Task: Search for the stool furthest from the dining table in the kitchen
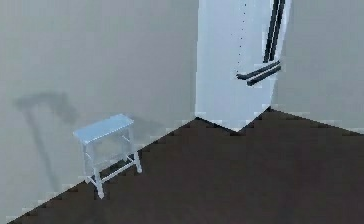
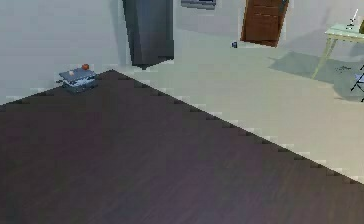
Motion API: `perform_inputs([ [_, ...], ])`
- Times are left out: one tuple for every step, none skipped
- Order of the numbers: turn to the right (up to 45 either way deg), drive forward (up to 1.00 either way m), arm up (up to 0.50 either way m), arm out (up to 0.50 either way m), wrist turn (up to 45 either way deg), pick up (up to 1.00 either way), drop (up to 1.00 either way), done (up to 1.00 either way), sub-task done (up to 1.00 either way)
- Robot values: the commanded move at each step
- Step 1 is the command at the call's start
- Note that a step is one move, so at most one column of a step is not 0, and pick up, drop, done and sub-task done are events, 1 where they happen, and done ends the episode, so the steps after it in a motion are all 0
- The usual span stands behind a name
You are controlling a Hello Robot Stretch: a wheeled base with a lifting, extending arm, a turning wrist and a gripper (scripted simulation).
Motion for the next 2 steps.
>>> perform_inputs([
  [-15.0,0.0,0.0,0.0,0.0,0.0,0.0,0.0,0.0],
  [0.0,0.2,0.0,0.0,0.0,0.0,0.0,0.0,0.0],
])
